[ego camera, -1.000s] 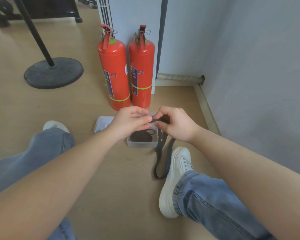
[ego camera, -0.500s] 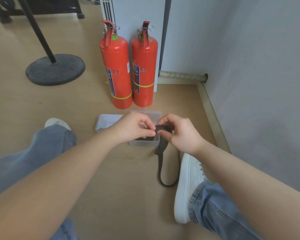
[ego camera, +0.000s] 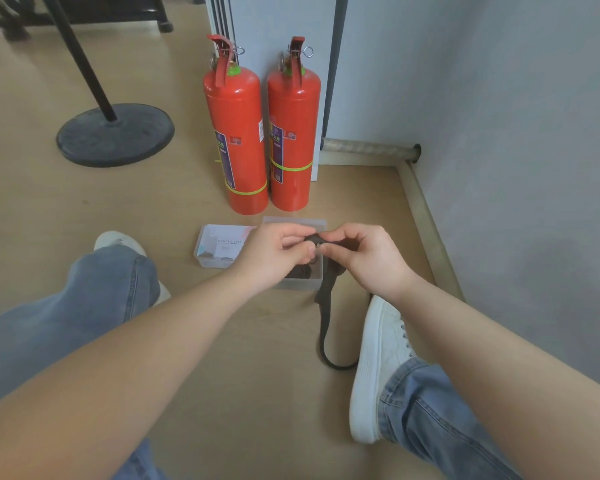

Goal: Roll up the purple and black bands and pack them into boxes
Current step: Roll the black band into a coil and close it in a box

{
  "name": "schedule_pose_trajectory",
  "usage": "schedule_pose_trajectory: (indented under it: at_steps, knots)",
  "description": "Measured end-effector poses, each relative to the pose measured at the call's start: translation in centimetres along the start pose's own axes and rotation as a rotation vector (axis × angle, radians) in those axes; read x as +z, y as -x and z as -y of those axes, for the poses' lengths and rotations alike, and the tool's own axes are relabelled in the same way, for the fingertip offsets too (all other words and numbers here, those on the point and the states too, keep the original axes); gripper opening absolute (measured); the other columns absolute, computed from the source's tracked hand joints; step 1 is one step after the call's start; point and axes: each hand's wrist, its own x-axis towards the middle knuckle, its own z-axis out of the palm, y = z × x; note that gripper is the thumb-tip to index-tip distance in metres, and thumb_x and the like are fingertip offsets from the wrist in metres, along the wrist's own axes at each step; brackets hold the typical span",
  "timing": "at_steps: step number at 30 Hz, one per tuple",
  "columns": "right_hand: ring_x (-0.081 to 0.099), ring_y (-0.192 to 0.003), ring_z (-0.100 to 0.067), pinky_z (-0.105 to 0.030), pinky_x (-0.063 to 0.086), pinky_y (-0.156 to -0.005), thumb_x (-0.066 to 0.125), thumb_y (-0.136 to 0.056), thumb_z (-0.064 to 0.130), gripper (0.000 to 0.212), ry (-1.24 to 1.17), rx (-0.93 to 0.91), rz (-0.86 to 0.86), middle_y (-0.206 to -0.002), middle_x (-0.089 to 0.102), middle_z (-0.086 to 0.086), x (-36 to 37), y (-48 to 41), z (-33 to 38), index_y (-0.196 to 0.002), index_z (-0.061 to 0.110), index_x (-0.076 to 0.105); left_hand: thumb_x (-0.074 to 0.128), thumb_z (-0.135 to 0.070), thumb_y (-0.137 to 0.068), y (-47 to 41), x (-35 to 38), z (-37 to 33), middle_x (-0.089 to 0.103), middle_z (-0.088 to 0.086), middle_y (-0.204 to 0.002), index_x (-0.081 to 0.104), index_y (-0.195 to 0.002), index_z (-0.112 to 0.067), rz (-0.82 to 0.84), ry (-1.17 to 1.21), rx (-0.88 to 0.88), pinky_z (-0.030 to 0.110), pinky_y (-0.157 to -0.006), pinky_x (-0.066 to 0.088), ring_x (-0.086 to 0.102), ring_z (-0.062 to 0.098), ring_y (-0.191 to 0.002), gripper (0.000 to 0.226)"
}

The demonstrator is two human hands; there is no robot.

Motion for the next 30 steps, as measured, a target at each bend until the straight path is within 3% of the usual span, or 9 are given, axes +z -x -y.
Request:
schedule_pose_trajectory:
  at_steps: [2,8,10,13,18,20,23,26,30]
  knots:
    - [0.074,-0.086,-0.037,-0.052,0.061,-0.083,0.079,-0.089,0.012,0.009,-0.093,0.024,-0.019,-0.09,0.078,-0.009,0.1,0.2,0.3,-0.097,0.015,0.079,0.063,-0.004,-0.096,0.1,0.3,0.1,0.075,-0.005,-0.093,0.065,-0.127,-0.007,-0.046,0.181,-0.024,0.015,-0.078,0.057,0.075,0.006,-0.081,0.031]
    - [0.072,-0.084,-0.027,-0.04,0.061,-0.084,0.083,-0.083,0.008,0.017,-0.171,0.003,-0.075,-0.094,0.075,-0.018,1.0,1.3,0.8,-0.092,0.022,0.076,0.064,-0.002,-0.094,0.2,1.1,-0.4,0.076,0.002,-0.101,0.068,-0.116,-0.011,-0.074,0.493,-0.093,0.021,-0.077,0.059,0.075,0.01,-0.09,0.024]
    - [0.072,-0.084,-0.025,-0.037,0.061,-0.082,0.085,-0.081,0.012,0.02,-0.129,-0.019,-0.114,-0.091,0.075,-0.011,1.1,1.2,1.0,-0.088,0.027,0.074,0.069,-0.012,-0.093,0.2,0.8,-0.5,0.077,0.0,-0.104,0.068,-0.113,-0.022,-0.044,0.417,-0.129,0.022,-0.075,0.058,0.073,0.007,-0.09,0.022]
    - [0.065,-0.074,-0.002,-0.02,0.053,-0.074,0.088,-0.078,0.018,0.027,0.025,-0.062,-0.111,-0.083,0.07,0.01,1.1,1.3,1.1,-0.084,0.035,0.068,0.069,-0.022,-0.094,0.1,0.6,-0.3,0.077,-0.005,-0.105,0.069,-0.112,-0.029,0.03,0.331,-0.197,0.023,-0.074,0.053,0.071,0.006,-0.091,0.02]
    - [0.061,-0.077,0.003,-0.018,0.05,-0.076,0.083,-0.083,0.017,0.017,0.342,-0.259,-0.127,-0.088,0.066,0.016,0.4,1.1,0.7,-0.097,0.015,0.075,0.067,-0.024,-0.095,0.0,0.7,-0.3,0.075,0.0,-0.115,0.065,-0.122,-0.022,0.174,0.393,-0.313,0.029,-0.09,0.053,0.068,0.013,-0.112,0.027]
    - [0.057,-0.076,0.01,-0.008,0.042,-0.076,0.079,-0.085,0.012,0.017,0.419,-0.318,-0.056,-0.089,0.064,0.018,0.0,0.9,0.7,-0.101,0.015,0.075,0.069,-0.024,-0.094,-0.1,-0.2,-0.7,0.076,0.001,-0.112,0.064,-0.122,-0.019,0.24,0.371,-0.334,0.031,-0.09,0.055,0.071,0.014,-0.109,0.029]
    - [0.054,-0.083,0.005,0.0,0.037,-0.08,0.075,-0.088,0.008,0.019,0.5,-0.42,0.056,-0.092,0.068,0.013,-0.4,0.7,0.8,-0.107,0.015,0.075,0.074,-0.027,-0.09,-0.5,-1.7,-1.2,0.078,-0.004,-0.1,0.071,-0.111,-0.019,0.276,0.161,-0.323,0.027,-0.078,0.057,0.073,0.008,-0.096,0.023]
    - [0.054,-0.081,0.007,-0.002,0.036,-0.081,0.075,-0.088,0.008,0.023,0.493,-0.479,0.101,-0.095,0.073,0.006,-0.4,0.5,0.8,-0.109,0.017,0.076,0.078,-0.023,-0.086,-0.7,-2.1,-1.1,0.072,-0.006,-0.081,0.077,-0.097,-0.015,0.27,0.017,-0.27,0.02,-0.067,0.052,0.066,0.005,-0.079,0.014]
    - [0.063,-0.085,0.009,-0.008,0.044,-0.081,0.08,-0.085,0.009,0.029,0.396,-0.402,0.137,-0.096,0.075,0.012,-0.7,0.5,1.0,-0.11,0.024,0.078,0.078,-0.021,-0.086,-0.5,-1.8,-0.9,0.075,0.0,-0.081,0.078,-0.095,-0.011,0.261,0.036,-0.238,0.018,-0.067,0.052,0.068,0.006,-0.077,0.013]
